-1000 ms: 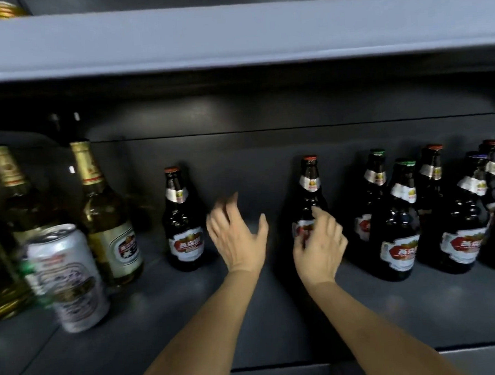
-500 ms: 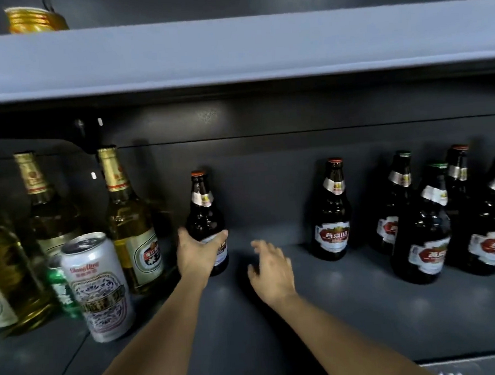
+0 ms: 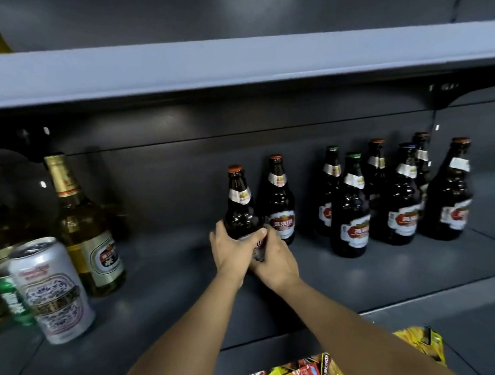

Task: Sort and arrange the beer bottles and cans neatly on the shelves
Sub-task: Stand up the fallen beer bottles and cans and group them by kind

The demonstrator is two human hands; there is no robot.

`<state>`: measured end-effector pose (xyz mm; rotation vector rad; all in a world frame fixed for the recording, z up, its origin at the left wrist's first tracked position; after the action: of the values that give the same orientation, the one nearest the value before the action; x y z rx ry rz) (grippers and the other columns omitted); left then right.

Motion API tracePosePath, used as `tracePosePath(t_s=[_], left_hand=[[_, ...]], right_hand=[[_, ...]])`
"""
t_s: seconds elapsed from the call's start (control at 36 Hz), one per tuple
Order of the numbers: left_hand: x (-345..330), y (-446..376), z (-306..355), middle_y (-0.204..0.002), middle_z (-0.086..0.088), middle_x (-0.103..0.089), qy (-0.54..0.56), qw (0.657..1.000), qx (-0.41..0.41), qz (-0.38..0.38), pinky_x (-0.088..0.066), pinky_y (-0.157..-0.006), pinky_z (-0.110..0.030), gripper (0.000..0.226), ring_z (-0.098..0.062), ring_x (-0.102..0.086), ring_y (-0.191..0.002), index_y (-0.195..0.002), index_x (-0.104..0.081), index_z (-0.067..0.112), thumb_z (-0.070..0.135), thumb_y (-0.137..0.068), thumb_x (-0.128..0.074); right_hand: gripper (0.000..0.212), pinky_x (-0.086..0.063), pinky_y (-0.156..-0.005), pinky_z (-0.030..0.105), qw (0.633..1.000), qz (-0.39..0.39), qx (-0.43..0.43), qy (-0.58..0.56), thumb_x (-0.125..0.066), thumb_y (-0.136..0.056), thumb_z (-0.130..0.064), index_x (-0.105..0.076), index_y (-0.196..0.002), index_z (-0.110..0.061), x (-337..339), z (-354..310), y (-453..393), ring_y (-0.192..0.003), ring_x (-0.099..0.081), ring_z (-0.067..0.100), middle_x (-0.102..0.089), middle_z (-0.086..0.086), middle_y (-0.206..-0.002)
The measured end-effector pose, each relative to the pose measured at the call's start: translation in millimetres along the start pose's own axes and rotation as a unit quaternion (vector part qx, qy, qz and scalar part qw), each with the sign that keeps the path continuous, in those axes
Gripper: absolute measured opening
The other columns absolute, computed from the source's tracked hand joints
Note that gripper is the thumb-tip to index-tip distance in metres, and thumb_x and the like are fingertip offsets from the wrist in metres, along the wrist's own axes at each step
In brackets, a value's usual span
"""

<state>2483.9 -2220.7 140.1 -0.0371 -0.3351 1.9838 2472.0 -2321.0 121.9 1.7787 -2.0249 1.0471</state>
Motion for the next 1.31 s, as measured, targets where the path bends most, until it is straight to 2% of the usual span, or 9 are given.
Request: tracePosePath(t_s=[0.11,0.19,0.28,0.42,0.75,0.92,1.03,1.11,1.31], left_hand=[[-32,22,9,-0.111,0.006,-0.046,0.015,0.999,-0.004,-0.028,-0.05,-0.092,-0.033,0.066,-0.013,-0.055,-0.103,-0.114,-0.054,0.025,0.033,-0.059,-0.09],[-50,33,17,-0.11,0.007,-0.045,0.016,0.998,-0.009,-0.057,-0.047,-0.084,-0.026,0.062,-0.01,-0.054,-0.1,-0.111,-0.052,0.028,0.028,-0.061,-0.09],[-66,39,22,-0.108,0.009,-0.045,0.016,0.997,-0.016,-0.068,-0.049,-0.084,-0.027,0.065,-0.01,-0.055,-0.1,-0.115,-0.055,0.026,0.028,-0.061,-0.09],[-83,40,25,-0.113,0.007,-0.045,0.018,0.997,-0.008,-0.069,-0.045,-0.081,-0.022,0.072,-0.009,-0.054,-0.101,-0.123,-0.054,0.025,0.029,-0.061,-0.09],[-88,25,20,-0.115,0.006,-0.044,-0.015,0.997,0.007,-0.073,-0.044,-0.078,-0.022,0.068,-0.007,-0.051,-0.093,-0.122,-0.05,0.025,0.031,-0.065,-0.088],[-83,26,23,-0.121,0.004,-0.044,-0.054,0.994,0.004,-0.098,-0.048,-0.092,-0.028,0.075,-0.014,-0.053,-0.111,-0.13,-0.045,0.021,0.032,-0.068,-0.086],[-68,34,22,-0.127,0.004,-0.046,-0.086,0.99,-0.009,-0.109,-0.042,-0.097,-0.022,0.074,-0.013,-0.05,-0.119,-0.136,-0.043,0.023,0.03,-0.073,-0.083],[-53,42,19,-0.133,0.003,-0.045,-0.119,0.988,0.003,-0.101,-0.04,-0.104,-0.028,0.076,-0.015,-0.047,-0.125,-0.14,-0.039,0.023,0.036,-0.077,-0.08],[1,65,12,-0.145,-0.003,-0.039,-0.179,0.982,0.028,-0.053,-0.039,-0.107,-0.033,0.071,-0.02,-0.042,-0.131,-0.145,-0.033,0.019,0.044,-0.087,-0.067]], right_hand=[[0.059,-0.048,-0.09,0.038,0.999,0.025,-0.013,0.025,-0.067,-0.081,-0.034,-0.04,-0.131,-0.022,30,22,10,-0.115,-0.054,0.017,-0.057,-0.004,-0.121],[0.062,-0.049,-0.086,0.035,0.998,0.04,-0.034,0.038,-0.066,-0.084,-0.031,-0.036,-0.137,-0.021,47,36,14,-0.116,-0.056,0.018,-0.056,-0.003,-0.127],[0.066,-0.05,-0.08,0.033,0.997,0.052,-0.054,0.034,-0.065,-0.084,-0.03,-0.032,-0.141,-0.021,59,46,15,-0.114,-0.058,0.018,-0.058,-0.003,-0.127],[0.057,-0.051,-0.073,0.033,0.996,0.058,-0.063,0.035,-0.063,-0.085,-0.031,-0.037,-0.134,-0.022,69,58,10,-0.104,-0.061,0.017,-0.061,-0.004,-0.118],[0.066,-0.049,-0.085,0.034,0.998,0.054,-0.044,-0.003,-0.063,-0.088,-0.025,-0.032,-0.145,-0.016,58,63,0,-0.117,-0.056,0.02,-0.054,0.001,-0.134],[0.069,-0.047,-0.083,0.035,0.998,0.045,-0.036,0.004,-0.066,-0.087,-0.026,-0.032,-0.146,-0.014,57,67,-2,-0.119,-0.055,0.025,-0.052,0.006,-0.137],[0.066,-0.047,-0.082,0.037,0.999,0.031,-0.034,-0.003,-0.065,-0.089,-0.024,-0.033,-0.145,-0.013,59,66,-1,-0.116,-0.056,0.029,-0.05,0.012,-0.136],[0.064,-0.047,-0.08,0.038,0.999,0.031,-0.037,0.0,-0.066,-0.089,-0.023,-0.034,-0.143,-0.014,61,63,5,-0.114,-0.056,0.032,-0.049,0.013,-0.132],[0.063,-0.044,-0.088,0.051,0.993,0.112,-0.04,0.025,-0.071,-0.082,-0.011,-0.041,-0.137,-0.004,56,42,29,-0.118,-0.045,0.044,-0.048,0.023,-0.13]])
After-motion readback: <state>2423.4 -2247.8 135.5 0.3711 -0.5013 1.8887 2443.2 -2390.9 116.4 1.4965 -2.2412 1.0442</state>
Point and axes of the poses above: each hand's wrist, its own y-axis away from the middle knuckle, its own x-axis out of the back of the hand, z = x × y, the point moved 1 cm from there along -y, towards the middle knuckle
